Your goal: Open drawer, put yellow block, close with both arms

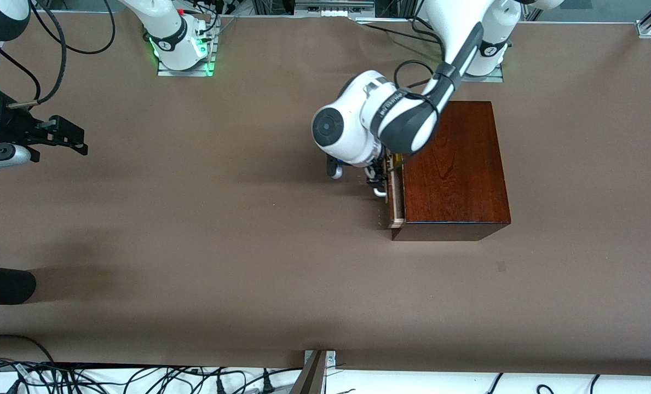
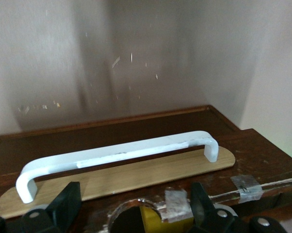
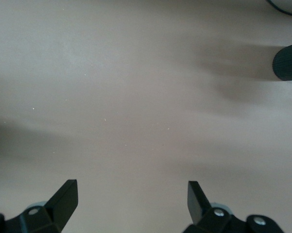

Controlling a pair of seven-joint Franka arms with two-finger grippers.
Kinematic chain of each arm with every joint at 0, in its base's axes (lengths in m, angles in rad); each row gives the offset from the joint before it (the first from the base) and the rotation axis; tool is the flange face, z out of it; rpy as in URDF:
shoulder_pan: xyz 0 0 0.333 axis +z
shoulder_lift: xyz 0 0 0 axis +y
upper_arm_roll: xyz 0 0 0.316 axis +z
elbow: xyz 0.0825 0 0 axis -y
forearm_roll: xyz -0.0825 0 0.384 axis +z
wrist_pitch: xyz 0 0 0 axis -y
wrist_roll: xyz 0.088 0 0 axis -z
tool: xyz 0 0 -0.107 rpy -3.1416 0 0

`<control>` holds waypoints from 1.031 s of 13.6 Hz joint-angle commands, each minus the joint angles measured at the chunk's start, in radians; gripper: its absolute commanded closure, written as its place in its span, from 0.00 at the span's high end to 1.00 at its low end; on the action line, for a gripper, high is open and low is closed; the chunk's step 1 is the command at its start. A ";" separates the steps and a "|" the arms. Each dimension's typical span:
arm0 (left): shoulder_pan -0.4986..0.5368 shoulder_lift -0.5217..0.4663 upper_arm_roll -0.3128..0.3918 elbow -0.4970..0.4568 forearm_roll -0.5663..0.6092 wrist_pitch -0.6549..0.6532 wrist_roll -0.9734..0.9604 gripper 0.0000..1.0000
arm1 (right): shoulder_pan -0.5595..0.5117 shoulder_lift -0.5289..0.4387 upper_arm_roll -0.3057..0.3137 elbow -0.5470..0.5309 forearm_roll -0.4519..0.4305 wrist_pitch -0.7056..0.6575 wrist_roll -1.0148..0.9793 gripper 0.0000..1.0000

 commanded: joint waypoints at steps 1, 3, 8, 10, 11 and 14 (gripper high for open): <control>0.027 -0.021 0.001 -0.038 0.039 -0.012 0.017 1.00 | -0.001 -0.015 0.010 -0.001 -0.017 -0.045 0.006 1.00; 0.028 -0.021 0.002 -0.038 0.040 -0.015 0.016 1.00 | -0.001 -0.015 0.010 -0.004 -0.023 -0.048 0.005 1.00; 0.004 -0.097 -0.021 0.013 0.021 -0.014 0.005 1.00 | 0.002 -0.017 0.020 -0.003 -0.025 -0.048 0.005 1.00; 0.010 -0.126 -0.018 0.095 -0.033 -0.022 0.005 1.00 | 0.002 -0.017 0.022 -0.004 -0.025 -0.048 0.003 1.00; 0.015 -0.148 -0.007 0.107 -0.056 -0.023 0.001 1.00 | 0.000 -0.017 0.022 -0.004 -0.025 -0.051 0.003 1.00; 0.068 -0.192 0.010 0.113 -0.061 -0.051 -0.001 1.00 | -0.007 -0.017 0.027 -0.003 -0.025 -0.060 0.003 1.00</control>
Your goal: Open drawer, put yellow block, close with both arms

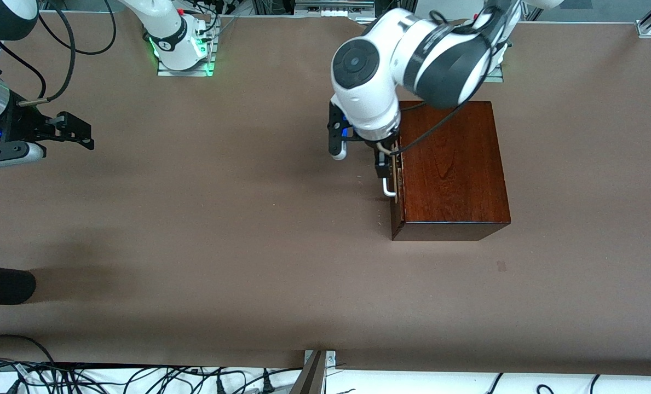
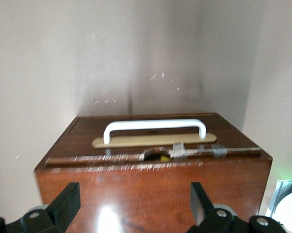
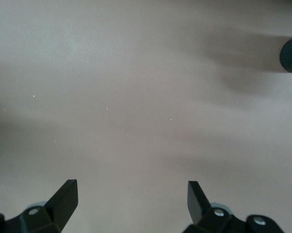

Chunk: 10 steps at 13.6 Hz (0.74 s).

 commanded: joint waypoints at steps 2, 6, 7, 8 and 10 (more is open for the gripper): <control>0.082 -0.048 0.009 0.005 -0.025 -0.049 -0.019 1.00 | -0.041 -0.015 0.035 -0.003 -0.014 -0.013 0.003 1.00; 0.297 -0.109 -0.046 -0.030 -0.085 -0.048 -0.214 1.00 | -0.105 -0.016 0.102 -0.003 -0.015 -0.013 0.003 1.00; 0.344 -0.144 -0.048 -0.093 -0.103 -0.020 -0.274 1.00 | -0.105 -0.018 0.102 -0.003 -0.015 -0.012 0.003 1.00; 0.401 -0.205 -0.047 -0.177 -0.119 0.053 -0.345 1.00 | -0.105 -0.016 0.105 -0.001 -0.014 -0.008 0.003 1.00; 0.499 -0.325 -0.047 -0.358 -0.137 0.255 -0.523 1.00 | -0.105 -0.016 0.108 -0.001 -0.014 -0.005 0.003 1.00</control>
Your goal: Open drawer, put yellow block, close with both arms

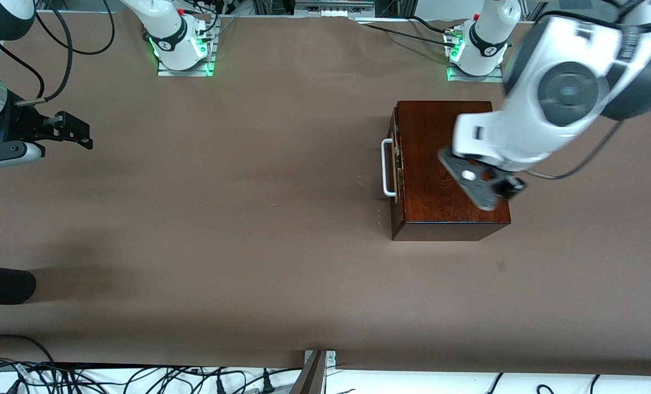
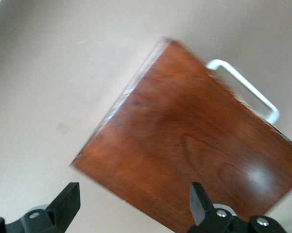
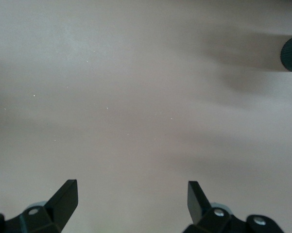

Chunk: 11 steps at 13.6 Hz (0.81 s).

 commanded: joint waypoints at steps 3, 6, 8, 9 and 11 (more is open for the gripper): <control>0.124 -0.318 -0.007 -0.410 -0.042 0.247 -0.451 1.00 | -0.023 -0.019 0.026 -0.002 -0.012 -0.014 0.005 1.00; 0.124 -0.386 0.070 -0.432 -0.043 0.244 -0.645 1.00 | -0.023 -0.018 0.025 -0.002 -0.012 -0.014 0.005 1.00; 0.133 -0.386 0.104 -0.406 -0.122 0.186 -0.577 1.00 | -0.023 -0.021 0.029 -0.002 -0.012 -0.014 0.005 1.00; 0.134 -0.378 0.116 -0.398 -0.158 0.132 -0.540 1.00 | -0.023 -0.021 0.029 -0.002 -0.012 -0.014 0.005 1.00; 0.134 -0.374 0.122 -0.397 -0.155 0.123 -0.527 1.00 | -0.023 -0.021 0.029 -0.002 -0.012 -0.014 0.005 1.00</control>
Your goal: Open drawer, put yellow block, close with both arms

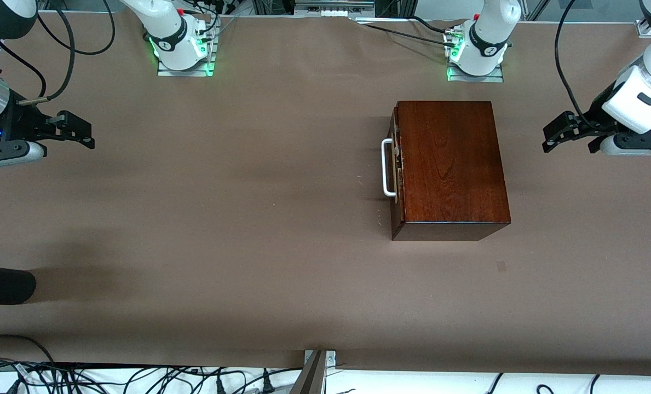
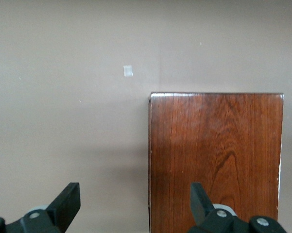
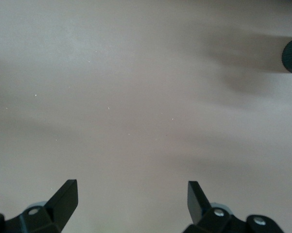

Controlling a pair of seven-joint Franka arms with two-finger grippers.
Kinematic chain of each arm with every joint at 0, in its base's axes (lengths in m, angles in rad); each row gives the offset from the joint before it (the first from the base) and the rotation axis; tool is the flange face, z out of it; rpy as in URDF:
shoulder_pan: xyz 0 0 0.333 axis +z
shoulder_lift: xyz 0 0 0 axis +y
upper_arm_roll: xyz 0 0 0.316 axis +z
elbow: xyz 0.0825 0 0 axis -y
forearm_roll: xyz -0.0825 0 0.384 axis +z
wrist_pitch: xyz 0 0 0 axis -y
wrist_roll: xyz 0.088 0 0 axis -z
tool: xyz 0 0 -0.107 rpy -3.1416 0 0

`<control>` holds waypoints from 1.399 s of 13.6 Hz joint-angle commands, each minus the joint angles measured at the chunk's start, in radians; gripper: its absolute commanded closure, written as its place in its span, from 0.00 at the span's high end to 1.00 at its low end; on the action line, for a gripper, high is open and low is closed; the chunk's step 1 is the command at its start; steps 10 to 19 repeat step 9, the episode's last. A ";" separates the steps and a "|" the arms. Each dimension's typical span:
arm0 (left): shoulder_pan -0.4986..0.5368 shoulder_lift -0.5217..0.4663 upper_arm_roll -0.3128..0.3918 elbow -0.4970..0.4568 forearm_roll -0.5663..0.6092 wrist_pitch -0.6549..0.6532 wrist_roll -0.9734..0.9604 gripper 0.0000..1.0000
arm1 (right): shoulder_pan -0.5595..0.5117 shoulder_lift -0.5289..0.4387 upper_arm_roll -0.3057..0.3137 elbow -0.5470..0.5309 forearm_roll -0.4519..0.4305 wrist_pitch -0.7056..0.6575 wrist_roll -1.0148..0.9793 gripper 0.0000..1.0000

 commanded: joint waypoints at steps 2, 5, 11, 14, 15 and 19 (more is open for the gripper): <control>0.002 0.004 0.000 -0.005 0.030 -0.029 0.029 1.00 | -0.021 -0.020 0.022 -0.003 -0.012 -0.015 0.005 1.00; -0.001 0.012 -0.012 -0.003 0.066 -0.030 0.028 1.00 | -0.021 -0.021 0.022 -0.003 -0.008 -0.015 0.006 1.00; -0.007 0.023 -0.015 0.009 0.066 -0.033 0.026 1.00 | -0.021 -0.020 0.022 -0.003 -0.007 -0.015 0.006 1.00; -0.007 0.023 -0.015 0.009 0.066 -0.033 0.026 1.00 | -0.021 -0.020 0.022 -0.003 -0.007 -0.015 0.006 1.00; -0.007 0.023 -0.015 0.009 0.066 -0.033 0.026 1.00 | -0.021 -0.020 0.022 -0.003 -0.007 -0.015 0.006 1.00; -0.007 0.023 -0.015 0.009 0.066 -0.033 0.026 1.00 | -0.021 -0.020 0.022 -0.003 -0.007 -0.015 0.006 1.00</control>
